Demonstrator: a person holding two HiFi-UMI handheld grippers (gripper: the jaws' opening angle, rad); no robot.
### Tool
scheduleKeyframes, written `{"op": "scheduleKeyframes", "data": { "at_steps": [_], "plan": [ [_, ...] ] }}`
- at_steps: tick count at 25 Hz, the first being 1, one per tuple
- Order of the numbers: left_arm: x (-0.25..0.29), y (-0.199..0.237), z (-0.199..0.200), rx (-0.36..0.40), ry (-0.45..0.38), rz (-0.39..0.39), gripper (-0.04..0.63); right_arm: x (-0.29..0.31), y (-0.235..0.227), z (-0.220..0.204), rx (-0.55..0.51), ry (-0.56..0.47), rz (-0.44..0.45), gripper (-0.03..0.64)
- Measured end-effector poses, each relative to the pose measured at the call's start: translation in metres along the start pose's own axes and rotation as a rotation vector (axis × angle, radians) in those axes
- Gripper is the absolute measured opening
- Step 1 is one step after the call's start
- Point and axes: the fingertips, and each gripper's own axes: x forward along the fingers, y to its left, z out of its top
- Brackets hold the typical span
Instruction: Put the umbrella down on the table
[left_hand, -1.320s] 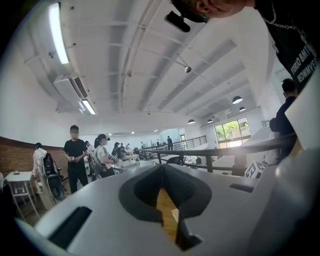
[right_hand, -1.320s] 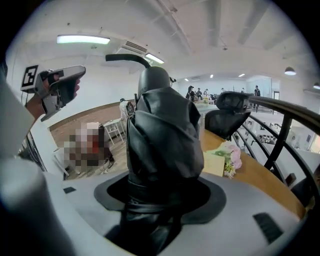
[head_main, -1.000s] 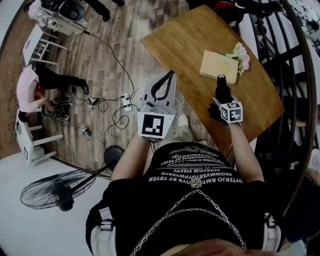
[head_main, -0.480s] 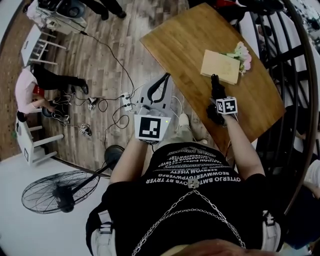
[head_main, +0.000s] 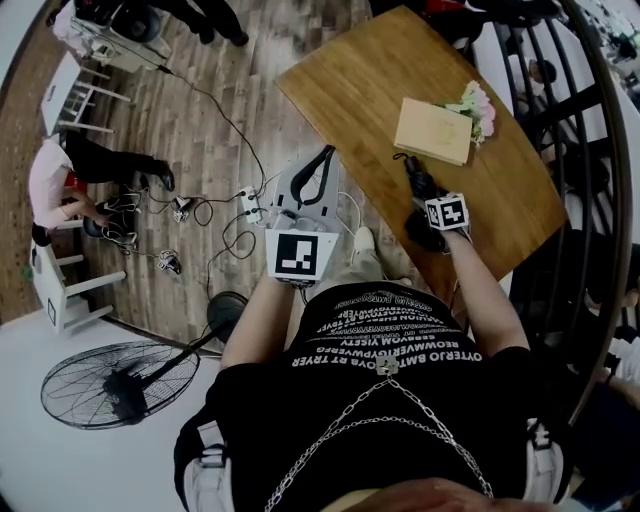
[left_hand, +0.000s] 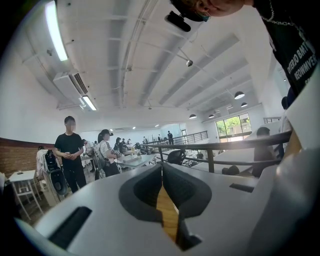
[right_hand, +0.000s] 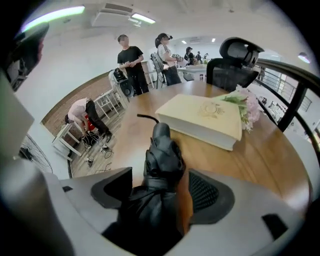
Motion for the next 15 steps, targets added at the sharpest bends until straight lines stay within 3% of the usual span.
{"op": "scheduleKeyframes", "data": {
  "at_steps": [5, 10, 15],
  "plan": [
    [-0.004, -0.018, 0.013, -0.004, -0.021, -0.009, 0.029, -0.048, -0.007, 0.020, 0.020, -0.113, 0.005, 0.337],
    [-0.009, -0.034, 0.027, -0.007, -0.032, -0.004, 0.029, -0.115, -0.017, 0.048, 0.104, -0.317, 0.005, 0.318],
    [-0.017, -0.057, 0.040, 0.007, -0.055, -0.008, 0.029, -0.197, -0.018, 0.071, 0.021, -0.523, -0.053, 0.122]
  ]
}}
